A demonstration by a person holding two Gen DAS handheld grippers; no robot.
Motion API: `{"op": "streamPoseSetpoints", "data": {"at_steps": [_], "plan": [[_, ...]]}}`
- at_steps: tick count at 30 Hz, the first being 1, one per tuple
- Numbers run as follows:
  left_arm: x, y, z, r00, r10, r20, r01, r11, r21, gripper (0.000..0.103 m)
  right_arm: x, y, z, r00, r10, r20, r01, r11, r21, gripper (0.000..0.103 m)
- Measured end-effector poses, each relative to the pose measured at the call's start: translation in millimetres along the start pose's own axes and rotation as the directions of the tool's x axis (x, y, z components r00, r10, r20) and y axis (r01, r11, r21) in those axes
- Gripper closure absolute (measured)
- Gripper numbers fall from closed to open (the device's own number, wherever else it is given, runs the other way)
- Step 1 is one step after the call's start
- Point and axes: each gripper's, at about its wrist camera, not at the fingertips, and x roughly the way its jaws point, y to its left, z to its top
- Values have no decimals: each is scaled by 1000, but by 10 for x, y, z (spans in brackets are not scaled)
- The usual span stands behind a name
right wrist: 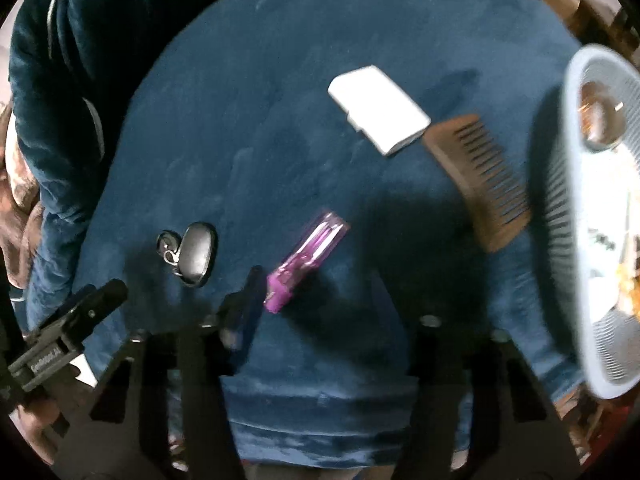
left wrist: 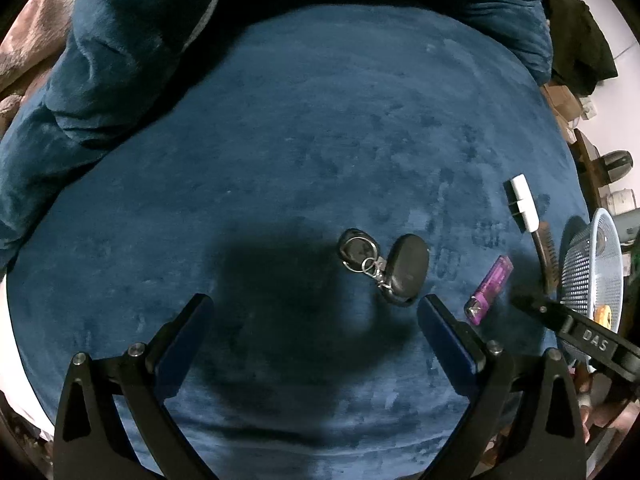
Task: Organize rigid objects
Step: 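Grasp the black car key fob with the left tool while the right tool grasps the purple lighter, then lift the key fob in the left tool while the right tool lifts the purple lighter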
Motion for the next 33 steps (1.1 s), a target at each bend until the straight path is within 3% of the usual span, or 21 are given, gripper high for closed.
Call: {"op": "streamPoseSetpoints", "data": {"at_steps": [8,12,16,17,20,23,29,31,33], "plan": [[11,-11,-58,1000,12,-11,-12,1000,21,2,300,28,53,998,34,-57,-28,995,100,62],[7,14,-68,1000,19,-14,-19,1000,23,2,423,90,51,998,4,-68,1,997,82,63],[43,3,-54,1000,19,-14,-19,1000,6,5,399,288,20,991,-121,-52,117,990,-76,78],[49,14,-45,1000,15,-16,-15,1000,-2,6,350,340,18,983,-181,-19,177,976,-129,82],[137,-49,7,1000,-1,-22,0,1000,-22,8,296,349,16,967,-254,6,251,952,-176,83],[289,-158,82,999,4,-47,-6,1000,-25,17,321,218,24,982,-182,-40,176,976,-130,83],[591,-395,166,996,10,-94,-10,1000,-2,20,281,-139,73,997,3,-81,-1,1000,26,83],[666,-465,186,996,16,-89,-16,1000,1,22,285,-161,75,996,17,-84,-15,1000,26,83],[700,-518,199,998,27,-60,-26,1000,15,33,253,-253,79,996,14,-85,-13,1000,18,83]]}}
